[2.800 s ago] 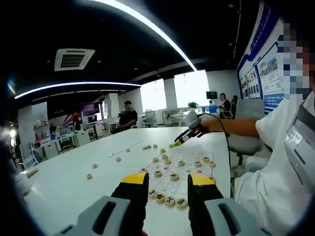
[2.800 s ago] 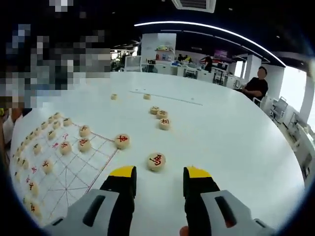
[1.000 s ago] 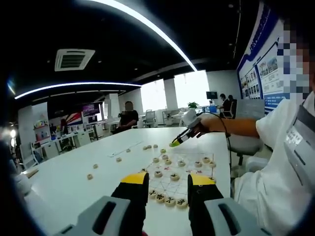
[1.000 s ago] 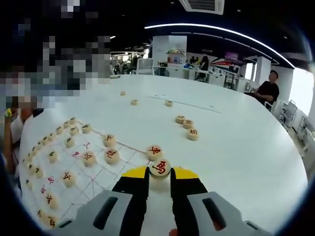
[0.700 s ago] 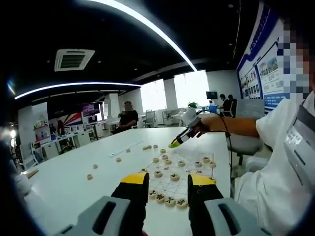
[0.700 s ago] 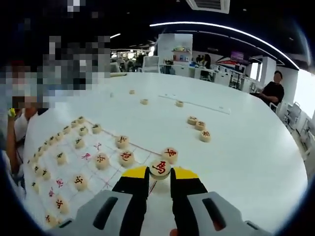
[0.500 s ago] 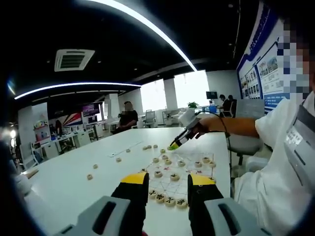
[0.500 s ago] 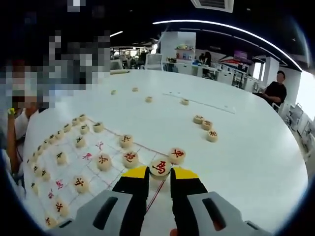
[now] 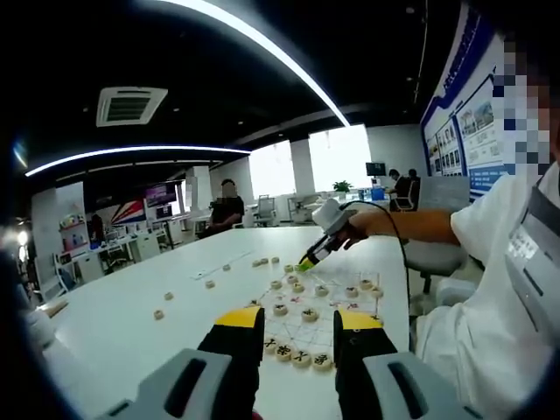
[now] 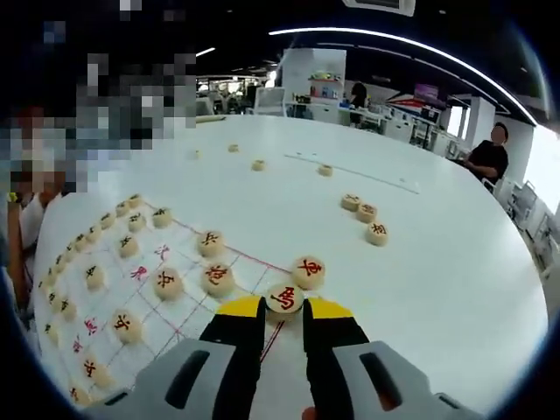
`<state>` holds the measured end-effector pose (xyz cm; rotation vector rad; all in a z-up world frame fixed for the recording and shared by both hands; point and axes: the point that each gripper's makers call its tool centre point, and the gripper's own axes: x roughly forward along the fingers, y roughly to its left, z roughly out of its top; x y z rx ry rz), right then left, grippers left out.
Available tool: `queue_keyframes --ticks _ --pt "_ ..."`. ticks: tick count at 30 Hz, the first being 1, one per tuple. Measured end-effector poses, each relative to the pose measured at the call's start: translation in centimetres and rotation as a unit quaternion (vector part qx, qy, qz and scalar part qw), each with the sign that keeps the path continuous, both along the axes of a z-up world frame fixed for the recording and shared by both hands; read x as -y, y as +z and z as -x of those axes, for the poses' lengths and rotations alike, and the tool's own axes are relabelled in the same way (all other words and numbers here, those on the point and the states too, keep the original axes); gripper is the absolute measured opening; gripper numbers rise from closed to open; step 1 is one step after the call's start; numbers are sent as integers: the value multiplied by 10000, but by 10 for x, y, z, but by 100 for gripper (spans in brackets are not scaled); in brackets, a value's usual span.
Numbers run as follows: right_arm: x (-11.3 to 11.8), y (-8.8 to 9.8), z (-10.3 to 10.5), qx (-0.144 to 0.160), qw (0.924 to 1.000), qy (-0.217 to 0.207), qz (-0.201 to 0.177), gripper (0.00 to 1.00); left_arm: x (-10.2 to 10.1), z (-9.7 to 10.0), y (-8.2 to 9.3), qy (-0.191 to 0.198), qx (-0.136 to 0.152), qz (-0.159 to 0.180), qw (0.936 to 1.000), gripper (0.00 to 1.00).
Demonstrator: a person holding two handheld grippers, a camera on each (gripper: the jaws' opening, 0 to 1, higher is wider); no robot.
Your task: Pick up the chess pieces one by one and place each piece onto its starting position on the chessboard, setting the pieces on their correct points until all the chess pieces are arranged in the starting layout
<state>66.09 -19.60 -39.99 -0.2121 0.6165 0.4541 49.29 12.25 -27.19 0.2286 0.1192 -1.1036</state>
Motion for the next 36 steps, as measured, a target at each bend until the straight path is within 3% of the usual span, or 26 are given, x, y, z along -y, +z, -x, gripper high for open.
queue_keyframes --ticks 9,11,13,14,25,36 --pt "3 -2 -3 6 10000 20 91 20 0 1 0 0 6 1 10000 33" --pt "5 -2 -5 20 10000 7 90 27 0 1 0 0 2 2 10000 33" --pt "4 -2 -5 4 10000 21 42 41 0 1 0 9 0 1 10000 33" --pt "4 -2 -6 17 10000 38 44 42 0 1 0 8 -1 2 10000 33" --pt "10 3 -1 102 9999 -112 -62 41 0 1 0 5 3 9 10000 33" --pt "29 16 -15 376 9983 -400 -178 40 1 0 -2 3 -12 -13 10000 33"
